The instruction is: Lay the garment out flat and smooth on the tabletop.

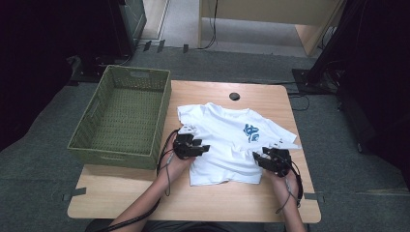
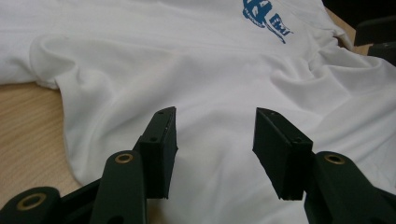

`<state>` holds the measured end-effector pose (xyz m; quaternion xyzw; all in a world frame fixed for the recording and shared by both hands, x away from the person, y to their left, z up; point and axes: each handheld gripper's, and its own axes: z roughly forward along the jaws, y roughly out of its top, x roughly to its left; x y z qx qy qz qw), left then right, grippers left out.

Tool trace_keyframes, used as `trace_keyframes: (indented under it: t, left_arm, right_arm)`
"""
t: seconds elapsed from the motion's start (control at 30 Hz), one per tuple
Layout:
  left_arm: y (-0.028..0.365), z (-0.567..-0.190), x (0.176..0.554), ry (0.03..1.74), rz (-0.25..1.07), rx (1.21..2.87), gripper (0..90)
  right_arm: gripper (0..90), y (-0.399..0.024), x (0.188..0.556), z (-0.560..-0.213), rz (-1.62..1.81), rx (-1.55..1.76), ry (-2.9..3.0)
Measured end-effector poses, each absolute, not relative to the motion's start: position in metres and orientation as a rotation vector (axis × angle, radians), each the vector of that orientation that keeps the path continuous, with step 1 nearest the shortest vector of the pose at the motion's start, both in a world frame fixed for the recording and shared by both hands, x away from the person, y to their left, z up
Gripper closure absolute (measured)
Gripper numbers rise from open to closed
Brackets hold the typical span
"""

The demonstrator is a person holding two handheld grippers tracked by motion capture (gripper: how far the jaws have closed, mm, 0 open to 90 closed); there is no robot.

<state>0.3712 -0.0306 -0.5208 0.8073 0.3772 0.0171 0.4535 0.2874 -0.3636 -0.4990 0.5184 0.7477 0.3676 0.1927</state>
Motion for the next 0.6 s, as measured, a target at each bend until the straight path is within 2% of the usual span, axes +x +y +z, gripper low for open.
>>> trace_keyframes:
  t: [0.13,0.3,0.6]
  left_arm:
    - [-0.035,-0.527,0.376,0.932,0.023,1.989,49.9]
    - [-0.036,-0.529,0.374,0.934,0.017,1.986,50.3]
    - [-0.032,-0.529,0.36,0.953,-0.034,1.97,50.5]
  right_arm:
    - [40.9,-0.36,0.308,-0.503,1.017,1.469,2.082]
    - [38.5,-0.351,0.324,-0.515,0.977,1.481,2.082]
    - [32.2,-0.343,0.32,-0.528,0.991,1.501,2.074]
